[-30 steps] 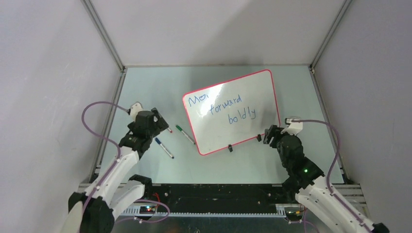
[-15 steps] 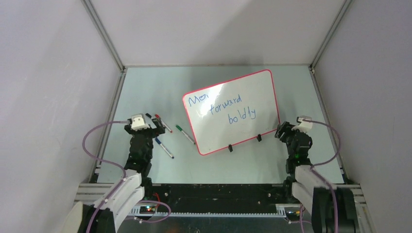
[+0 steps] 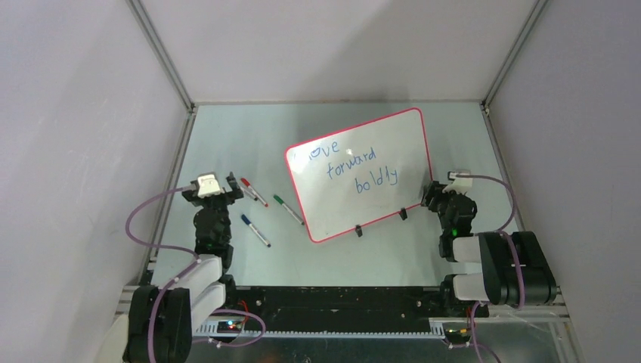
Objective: Write a sentence on the whiteboard
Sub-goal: Reset both arms
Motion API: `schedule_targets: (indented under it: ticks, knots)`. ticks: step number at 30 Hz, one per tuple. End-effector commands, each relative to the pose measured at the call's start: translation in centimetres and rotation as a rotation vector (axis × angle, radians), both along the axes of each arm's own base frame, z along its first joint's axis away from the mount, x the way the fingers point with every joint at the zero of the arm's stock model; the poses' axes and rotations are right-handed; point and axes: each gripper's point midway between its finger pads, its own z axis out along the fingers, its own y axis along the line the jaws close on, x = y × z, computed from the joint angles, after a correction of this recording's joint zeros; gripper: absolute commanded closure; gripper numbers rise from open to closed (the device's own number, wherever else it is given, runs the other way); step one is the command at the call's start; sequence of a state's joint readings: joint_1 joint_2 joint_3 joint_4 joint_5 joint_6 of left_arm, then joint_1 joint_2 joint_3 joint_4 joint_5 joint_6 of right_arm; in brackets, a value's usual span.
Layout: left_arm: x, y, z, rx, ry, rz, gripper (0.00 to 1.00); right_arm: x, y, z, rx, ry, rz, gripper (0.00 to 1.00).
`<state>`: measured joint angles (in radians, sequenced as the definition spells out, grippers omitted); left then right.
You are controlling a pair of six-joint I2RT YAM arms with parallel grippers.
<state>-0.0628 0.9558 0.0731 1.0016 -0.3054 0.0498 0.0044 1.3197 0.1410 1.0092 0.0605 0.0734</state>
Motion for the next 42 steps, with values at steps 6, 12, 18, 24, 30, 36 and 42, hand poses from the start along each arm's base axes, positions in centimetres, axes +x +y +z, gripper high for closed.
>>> schedule_targets:
  ticks: [6,12,18,24,30,36,42]
  knots:
    - [0.3,0.4,2.6,-0.025,-0.082,-0.024,0.07,2.0,-1.2,2.6,-0.039,-0.069,-0.12,0.02]
    - [0.8,2.4,-1.1,-0.086,-0.014,0.038,0.01,1.6,-1.3,2.7,-0.056,-0.084,-0.146,0.01]
    - [3.6,1.9,-2.9,-0.071,0.099,-0.006,0.01,1.7,-1.3,2.7,-0.054,-0.085,-0.145,0.01]
    - [3.6,1.8,-3.1,-0.073,0.111,-0.006,0.01,2.0,-1.5,2.6,-0.036,-0.072,-0.134,0.01]
    - [3.6,1.9,-3.0,-0.074,0.107,-0.004,0.01,2.2,-1.5,2.4,-0.026,-0.061,-0.116,0.01]
    - [3.7,1.9,-3.0,-0.073,0.112,-0.001,0.01,2.1,-1.4,2.4,-0.025,-0.061,-0.114,0.01]
    - [3.7,1.9,-3.1,-0.073,0.114,0.0,0.01,2.1,-1.5,2.4,-0.025,-0.06,-0.115,0.01]
